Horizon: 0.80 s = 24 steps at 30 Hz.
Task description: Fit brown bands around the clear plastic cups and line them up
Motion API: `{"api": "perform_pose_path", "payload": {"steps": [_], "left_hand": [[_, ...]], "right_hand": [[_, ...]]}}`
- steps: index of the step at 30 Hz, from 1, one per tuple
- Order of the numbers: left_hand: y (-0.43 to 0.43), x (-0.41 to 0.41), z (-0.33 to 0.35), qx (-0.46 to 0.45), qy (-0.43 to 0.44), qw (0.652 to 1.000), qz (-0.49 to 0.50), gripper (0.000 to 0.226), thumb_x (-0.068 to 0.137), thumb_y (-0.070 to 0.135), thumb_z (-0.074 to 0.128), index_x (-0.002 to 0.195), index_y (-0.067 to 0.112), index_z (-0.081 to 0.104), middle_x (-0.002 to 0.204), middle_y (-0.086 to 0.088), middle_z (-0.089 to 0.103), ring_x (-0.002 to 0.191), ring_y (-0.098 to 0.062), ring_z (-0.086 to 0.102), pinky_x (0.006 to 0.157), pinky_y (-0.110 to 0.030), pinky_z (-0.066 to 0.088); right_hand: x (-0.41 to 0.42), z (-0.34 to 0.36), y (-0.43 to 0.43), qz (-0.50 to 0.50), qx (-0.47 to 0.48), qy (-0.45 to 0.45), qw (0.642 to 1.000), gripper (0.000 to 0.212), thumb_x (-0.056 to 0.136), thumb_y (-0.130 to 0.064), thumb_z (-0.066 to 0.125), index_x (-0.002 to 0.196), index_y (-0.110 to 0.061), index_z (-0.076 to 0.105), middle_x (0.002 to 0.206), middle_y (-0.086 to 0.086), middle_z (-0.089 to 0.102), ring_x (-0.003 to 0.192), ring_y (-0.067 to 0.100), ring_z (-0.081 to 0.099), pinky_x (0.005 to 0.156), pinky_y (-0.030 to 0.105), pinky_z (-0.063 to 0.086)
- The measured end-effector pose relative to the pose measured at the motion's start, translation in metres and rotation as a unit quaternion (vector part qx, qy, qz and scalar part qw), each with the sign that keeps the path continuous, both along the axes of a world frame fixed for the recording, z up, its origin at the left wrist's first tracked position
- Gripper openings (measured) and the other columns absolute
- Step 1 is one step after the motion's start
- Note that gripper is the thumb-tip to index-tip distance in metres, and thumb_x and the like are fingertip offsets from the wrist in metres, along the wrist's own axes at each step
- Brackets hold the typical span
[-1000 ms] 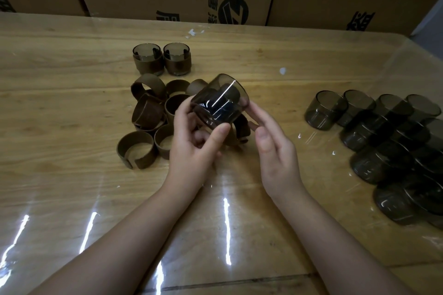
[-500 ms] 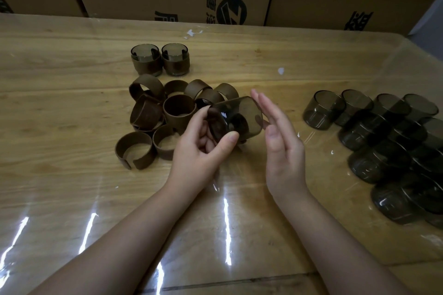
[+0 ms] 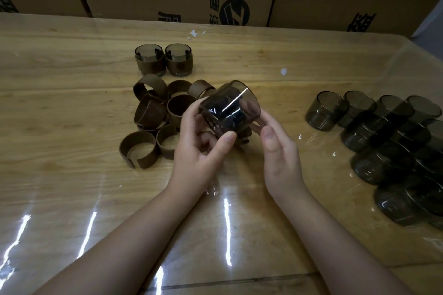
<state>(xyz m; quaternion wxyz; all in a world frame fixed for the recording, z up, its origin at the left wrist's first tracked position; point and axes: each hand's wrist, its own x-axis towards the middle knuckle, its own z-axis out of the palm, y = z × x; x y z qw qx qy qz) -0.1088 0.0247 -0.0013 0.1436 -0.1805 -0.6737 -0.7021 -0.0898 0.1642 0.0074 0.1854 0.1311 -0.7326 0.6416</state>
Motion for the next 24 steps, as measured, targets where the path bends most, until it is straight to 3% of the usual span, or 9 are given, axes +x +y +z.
{"api": "perform_pose_path", "payload": {"steps": [5, 9, 12, 15, 20, 22, 24], "left_hand": [[0.0015, -0.0032, -0.0017, 0.003, 0.010, 1.000, 0.020, 0.059, 0.080, 0.041, 0.066, 0.130, 0.037, 0.035, 0.113, 0.014, 0.057, 0.073, -0.007, 0.056, 0.058, -0.025, 0.049], [0.0014, -0.0043, -0.0034, -0.040, 0.002, 0.998, 0.041, 0.058, 0.078, 0.047, 0.065, 0.128, 0.042, 0.036, 0.111, 0.021, 0.057, 0.076, -0.003, 0.058, 0.066, -0.019, 0.050], [0.0013, -0.0043, -0.0017, -0.072, -0.021, 0.997, 0.026, 0.049, 0.080, 0.052, 0.059, 0.125, 0.047, 0.039, 0.115, 0.019, 0.060, 0.098, -0.002, 0.061, 0.079, -0.017, 0.049], [0.0017, -0.0030, -0.0019, -0.095, -0.027, 0.995, -0.007, 0.042, 0.083, 0.053, 0.055, 0.122, 0.044, 0.044, 0.113, 0.021, 0.063, 0.106, -0.004, 0.061, 0.086, -0.018, 0.048], [0.0016, -0.0011, -0.0027, -0.122, -0.015, 0.992, -0.022, 0.041, 0.082, 0.059, 0.048, 0.120, 0.044, 0.044, 0.099, 0.017, 0.064, 0.083, -0.003, 0.062, 0.068, -0.021, 0.049], [0.0016, -0.0013, -0.0043, -0.115, -0.006, 0.993, -0.030, 0.047, 0.085, 0.059, 0.045, 0.125, 0.036, 0.044, 0.097, 0.023, 0.062, 0.076, 0.002, 0.059, 0.064, -0.015, 0.043], [0.0012, -0.0015, -0.0049, -0.101, -0.003, 0.994, -0.035, 0.058, 0.085, 0.064, 0.043, 0.131, 0.027, 0.044, 0.104, 0.023, 0.061, 0.077, 0.001, 0.059, 0.067, -0.018, 0.043]], "right_hand": [[0.0026, 0.0035, -0.0002, -0.021, -0.023, 0.030, 0.999, 0.056, 0.094, -0.063, 0.039, 0.131, -0.025, 0.053, 0.136, -0.003, 0.058, 0.131, 0.014, 0.050, 0.108, 0.046, 0.042], [0.0038, 0.0040, 0.0008, -0.038, -0.030, 0.055, 0.997, 0.044, 0.098, -0.053, 0.038, 0.131, -0.027, 0.053, 0.137, -0.009, 0.057, 0.133, 0.016, 0.049, 0.107, 0.050, 0.042], [0.0038, 0.0044, 0.0019, -0.034, -0.025, 0.064, 0.997, 0.040, 0.098, -0.037, 0.038, 0.133, -0.021, 0.050, 0.138, -0.002, 0.055, 0.134, 0.017, 0.047, 0.108, 0.051, 0.041], [0.0042, 0.0049, 0.0027, -0.028, -0.022, 0.060, 0.998, 0.043, 0.097, -0.034, 0.037, 0.135, -0.016, 0.048, 0.140, 0.000, 0.053, 0.135, 0.014, 0.046, 0.109, 0.044, 0.041], [0.0013, 0.0049, 0.0046, -0.021, -0.005, 0.022, 1.000, 0.046, 0.096, -0.034, 0.038, 0.137, -0.016, 0.046, 0.141, -0.005, 0.053, 0.133, 0.006, 0.046, 0.108, 0.031, 0.041], [-0.0006, 0.0056, 0.0040, 0.004, -0.007, -0.015, 1.000, 0.044, 0.092, -0.038, 0.042, 0.133, -0.023, 0.047, 0.130, -0.020, 0.059, 0.122, -0.004, 0.052, 0.098, 0.015, 0.043], [-0.0016, 0.0054, 0.0035, 0.009, 0.001, -0.043, 0.999, 0.044, 0.086, -0.045, 0.047, 0.128, -0.030, 0.049, 0.113, -0.028, 0.064, 0.107, -0.009, 0.058, 0.088, 0.011, 0.044]]}}
